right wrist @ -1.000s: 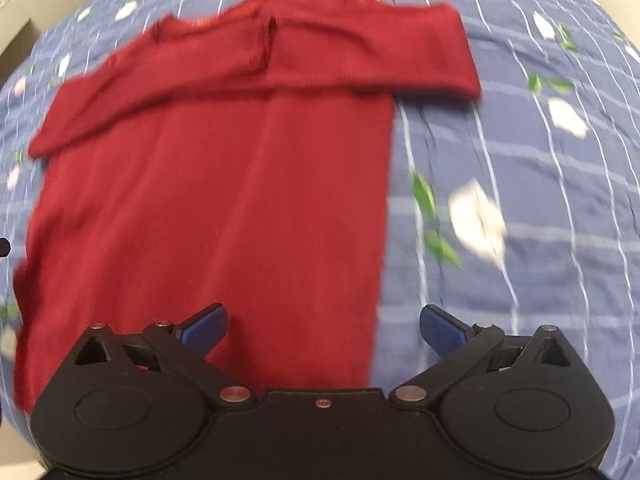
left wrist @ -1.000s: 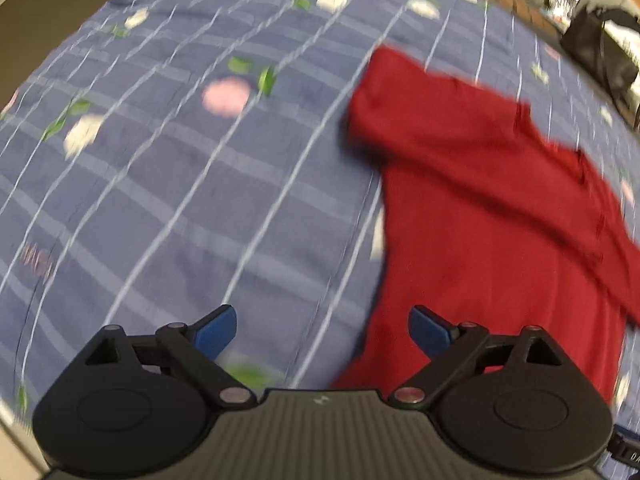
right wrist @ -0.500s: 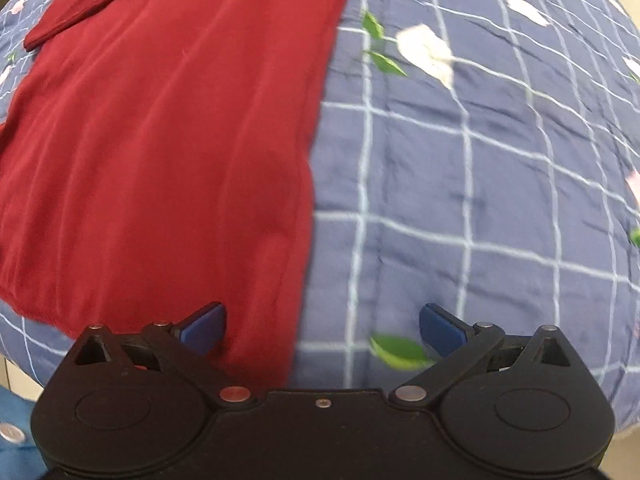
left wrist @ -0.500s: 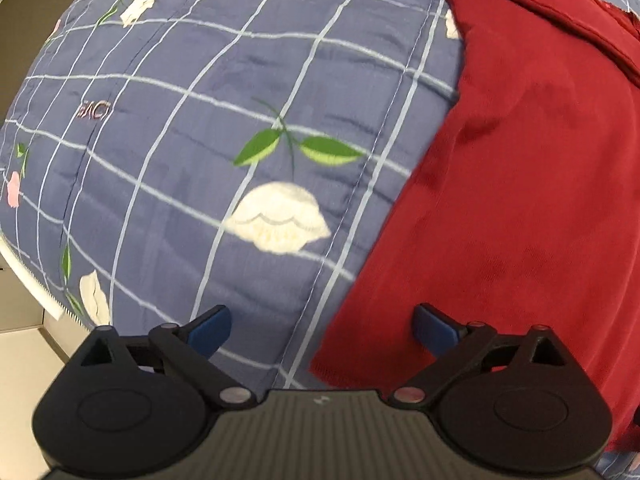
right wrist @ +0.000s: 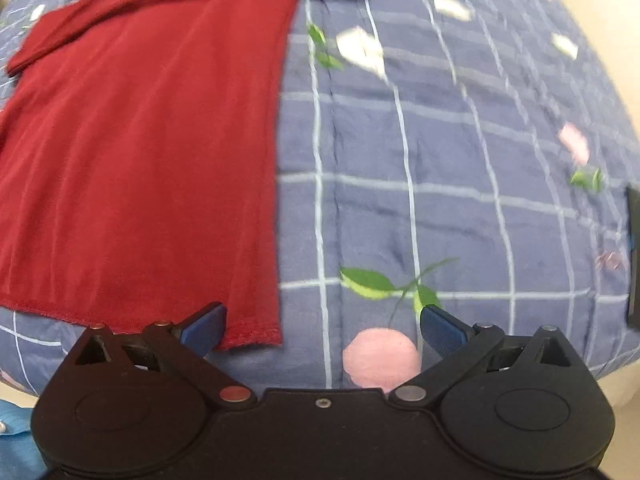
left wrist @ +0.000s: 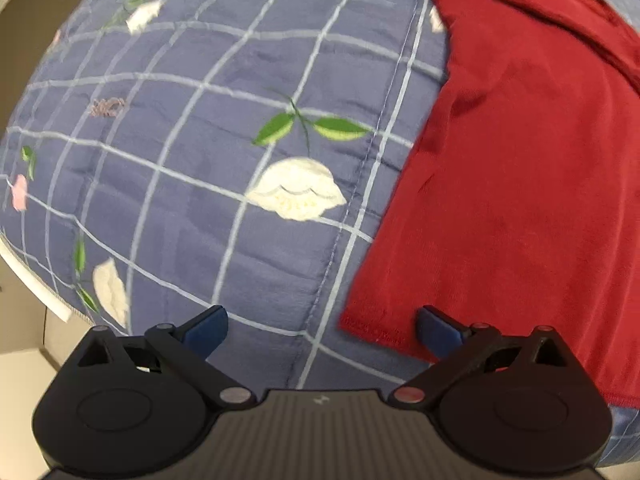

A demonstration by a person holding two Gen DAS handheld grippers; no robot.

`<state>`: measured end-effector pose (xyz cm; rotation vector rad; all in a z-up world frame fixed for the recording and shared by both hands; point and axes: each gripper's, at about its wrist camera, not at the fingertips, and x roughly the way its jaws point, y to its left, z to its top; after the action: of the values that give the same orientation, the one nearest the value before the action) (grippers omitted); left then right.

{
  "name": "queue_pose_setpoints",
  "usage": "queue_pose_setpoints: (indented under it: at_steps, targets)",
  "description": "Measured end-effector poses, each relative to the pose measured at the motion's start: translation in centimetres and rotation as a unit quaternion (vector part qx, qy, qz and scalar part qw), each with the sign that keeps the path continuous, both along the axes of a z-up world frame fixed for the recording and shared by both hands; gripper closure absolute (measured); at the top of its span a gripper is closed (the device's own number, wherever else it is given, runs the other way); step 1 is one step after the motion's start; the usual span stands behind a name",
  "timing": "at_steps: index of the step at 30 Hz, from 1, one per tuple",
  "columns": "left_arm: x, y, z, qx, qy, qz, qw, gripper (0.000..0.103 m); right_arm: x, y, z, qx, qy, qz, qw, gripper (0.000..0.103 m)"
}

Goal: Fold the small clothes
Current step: 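Move the right gripper toward the opposite side edge of the shirt, then close the right gripper on one hem corner while the left gripper grasps the other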

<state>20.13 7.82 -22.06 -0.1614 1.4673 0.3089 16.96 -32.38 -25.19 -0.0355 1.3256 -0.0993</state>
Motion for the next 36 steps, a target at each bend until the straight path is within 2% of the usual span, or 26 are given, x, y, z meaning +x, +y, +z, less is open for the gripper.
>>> queue_pose_setpoints:
  at_steps: [2, 4, 7, 10, 12, 16, 20, 23, 25, 27, 32, 34, 36]
  targets:
    - [-0.7, -0.4, 1.3, 0.012, -0.026, -0.023, 0.9993, 0.001, -0.8, 1.5, 1.1, -0.013, -0.034, 0.043, 0.998, 0.001]
    - [-1.7, -1.1, 2.5, 0.028, -0.056, -0.058, 0.9963, 0.001, -1.6, 3.6, 1.7, -0.022, -0.062, 0.11, 0.992, 0.001]
    - [-2.5, -2.8, 3.4, 0.051, -0.078, -0.124, 0.9879, 0.001, -2.8, 6.9, 2.0, -0.039, -0.087, 0.218, 0.971, 0.001]
    - [-3.7, -4.4, 3.5, 0.072, -0.078, -0.189, 0.9763, 0.001, -4.2, 10.1, 1.4, -0.061, -0.095, 0.306, 0.945, 0.001]
    - [-4.5, -5.3, 3.3, 0.081, -0.077, -0.216, 0.9699, 0.001, -4.9, 11.4, 0.6, -0.079, -0.097, 0.345, 0.93, 0.002]
    - [-5.0, -6.8, 2.0, 0.087, -0.076, -0.257, 0.9594, 0.001, -5.9, 12.9, -1.8, -0.133, -0.097, 0.407, 0.899, 0.011]
    - [-5.3, -7.8, 1.2, 0.087, -0.083, -0.282, 0.9518, 0.001, -6.9, 13.4, -2.4, -0.153, -0.123, 0.43, 0.881, 0.021]
    - [-5.4, -8.7, 1.0, 0.088, -0.092, -0.307, 0.9432, 0.001, -6.7, 13.3, -1.7, -0.14, -0.133, 0.431, 0.882, 0.066]
    - [-5.5, -9.5, 1.0, 0.087, -0.097, -0.326, 0.9362, 0.001, -6.5, 13.2, -1.1, -0.134, -0.135, 0.43, 0.883, 0.088]
    - [-5.6, -10.4, 0.9, 0.083, -0.1, -0.345, 0.9295, 0.001, -5.9, 13.0, -0.1, -0.107, -0.131, 0.413, 0.895, 0.089]
    - [-5.8, -12.7, 0.2, 0.084, -0.114, -0.383, 0.9129, 0.001, -2.2, 11.3, 2.9, 0.009, -0.087, 0.33, 0.94, 0.09]
    - [-5.8, -13.7, -0.2, 0.088, -0.122, -0.395, 0.9064, 0.001, -0.7, 10.3, 4.1, 0.057, -0.065, 0.29, 0.953, 0.091]
    - [-5.9, -14.8, -0.8, 0.096, -0.125, -0.41, 0.8983, 0.001, 0.5, 9.6, 5.4, 0.097, -0.056, 0.256, 0.96, 0.092]
